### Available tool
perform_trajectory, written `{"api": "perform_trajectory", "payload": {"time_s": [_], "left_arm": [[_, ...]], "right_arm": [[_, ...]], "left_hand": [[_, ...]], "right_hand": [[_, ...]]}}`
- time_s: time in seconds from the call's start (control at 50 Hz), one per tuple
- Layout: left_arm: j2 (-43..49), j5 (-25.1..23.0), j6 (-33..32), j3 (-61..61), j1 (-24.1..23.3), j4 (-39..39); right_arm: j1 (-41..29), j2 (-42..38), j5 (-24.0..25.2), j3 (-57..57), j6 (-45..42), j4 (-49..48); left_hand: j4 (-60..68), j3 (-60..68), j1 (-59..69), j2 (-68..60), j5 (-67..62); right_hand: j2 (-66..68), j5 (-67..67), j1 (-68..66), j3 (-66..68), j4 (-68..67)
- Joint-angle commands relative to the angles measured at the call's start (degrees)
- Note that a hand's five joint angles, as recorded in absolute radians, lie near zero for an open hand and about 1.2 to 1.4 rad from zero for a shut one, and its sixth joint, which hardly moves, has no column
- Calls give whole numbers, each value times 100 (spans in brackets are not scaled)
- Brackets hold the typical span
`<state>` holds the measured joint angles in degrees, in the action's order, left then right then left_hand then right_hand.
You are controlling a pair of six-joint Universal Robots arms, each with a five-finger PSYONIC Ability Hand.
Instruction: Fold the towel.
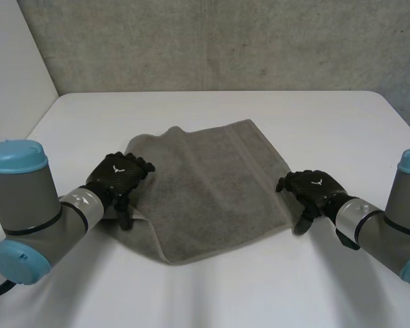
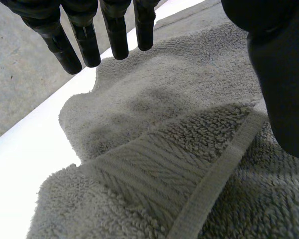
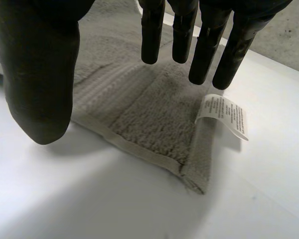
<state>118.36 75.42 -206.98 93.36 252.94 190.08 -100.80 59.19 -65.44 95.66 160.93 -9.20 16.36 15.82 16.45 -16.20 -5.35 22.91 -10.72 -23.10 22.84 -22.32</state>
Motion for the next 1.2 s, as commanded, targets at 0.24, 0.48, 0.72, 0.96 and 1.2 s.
{"api": "perform_trajectory", "payload": {"time_s": [0.24, 0.48, 0.72, 0.96, 1.2], "left_arm": [[301, -18, -465, -380, 27, -594], [424, -9, -581, -530, 27, -674], [433, -9, -589, -530, 27, -674], [398, -9, -589, -468, 45, -700], [354, 43, -589, -407, 159, -735]], "right_arm": [[-176, -64, 163, 76, 387, -179], [-273, -505, 102, -258, 396, -205], [-256, -452, -74, -451, 413, -478], [-273, -461, -373, -478, 413, -803], [-264, -443, -408, -478, 378, -777]], "left_hand": [[294, 348, 285, -310, -395], [428, 483, 420, -445, -530], [748, 803, 739, -765, -849], [765, 819, 756, -781, -866], [2259, 2314, 2251, -2276, -2361]], "right_hand": [[-89, -130, 108, -82, 29], [433, -652, -414, 440, -492], [954, -1173, -935, 961, -1013], [1593, -1812, -1573, 1600, -1652], [5709, -5928, -5690, 5716, -5768]]}}
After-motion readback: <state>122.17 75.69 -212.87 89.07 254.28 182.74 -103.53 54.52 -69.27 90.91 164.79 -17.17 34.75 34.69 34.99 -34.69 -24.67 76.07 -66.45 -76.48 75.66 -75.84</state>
